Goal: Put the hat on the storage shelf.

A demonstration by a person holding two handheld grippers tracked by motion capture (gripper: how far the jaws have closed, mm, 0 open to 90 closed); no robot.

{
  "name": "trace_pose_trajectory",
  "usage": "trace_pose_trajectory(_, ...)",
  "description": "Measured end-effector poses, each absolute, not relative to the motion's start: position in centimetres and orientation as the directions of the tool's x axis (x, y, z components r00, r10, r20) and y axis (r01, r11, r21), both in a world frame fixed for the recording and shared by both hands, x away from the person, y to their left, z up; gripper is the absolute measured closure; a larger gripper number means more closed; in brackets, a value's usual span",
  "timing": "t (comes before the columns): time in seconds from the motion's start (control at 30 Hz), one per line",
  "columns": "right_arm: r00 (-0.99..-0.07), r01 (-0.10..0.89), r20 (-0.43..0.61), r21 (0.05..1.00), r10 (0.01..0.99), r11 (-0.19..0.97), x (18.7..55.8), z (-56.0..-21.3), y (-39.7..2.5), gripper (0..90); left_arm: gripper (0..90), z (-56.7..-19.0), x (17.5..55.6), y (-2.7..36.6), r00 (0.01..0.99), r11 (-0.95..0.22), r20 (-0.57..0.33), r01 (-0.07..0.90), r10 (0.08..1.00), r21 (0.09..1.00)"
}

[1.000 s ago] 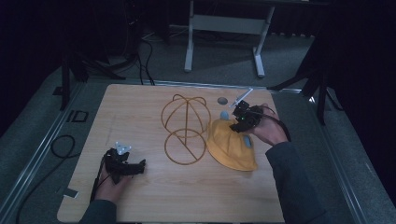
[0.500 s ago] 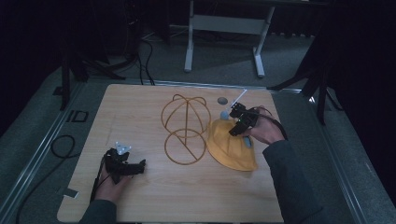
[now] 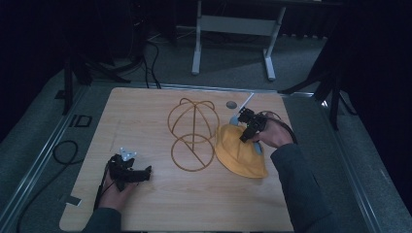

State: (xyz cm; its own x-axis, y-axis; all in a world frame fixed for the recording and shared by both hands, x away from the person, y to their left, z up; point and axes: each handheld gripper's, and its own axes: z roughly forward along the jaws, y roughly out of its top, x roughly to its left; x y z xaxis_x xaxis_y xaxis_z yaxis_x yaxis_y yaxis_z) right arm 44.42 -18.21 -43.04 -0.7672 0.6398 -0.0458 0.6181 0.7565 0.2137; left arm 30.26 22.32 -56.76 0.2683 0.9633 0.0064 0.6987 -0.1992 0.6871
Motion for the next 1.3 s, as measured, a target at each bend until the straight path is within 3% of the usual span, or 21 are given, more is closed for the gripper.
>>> trace_pose_trajectory(0.1,-0.77,0.611,-0.061,0.216,0.635,0.761,44.4,-43.1,-18.2,79.8,0.2,-56.8,30.3,22.3,0.268,-0.199,0.006,0.699,0.963,0.687)
trace_pose_trajectory(0.23,-0.774,0.595,-0.084,0.24,0.627,0.767,44.1,-42.8,-18.3,83.6,0.2,-56.8,30.3,22.3,0.268,-0.199,0.007,0.699,0.963,0.687)
trace_pose_trajectory(0.97,-0.757,0.538,-0.102,0.464,0.646,0.704,42.7,-41.0,-20.1,84.3,0.2,-56.8,30.3,22.3,0.269,-0.2,0.008,0.698,0.963,0.687)
trace_pose_trajectory(1.3,-0.751,0.522,-0.093,0.524,0.654,0.674,42.4,-39.9,-21.5,84.3,0.2,-56.8,30.3,22.3,0.269,-0.2,0.007,0.698,0.963,0.688)
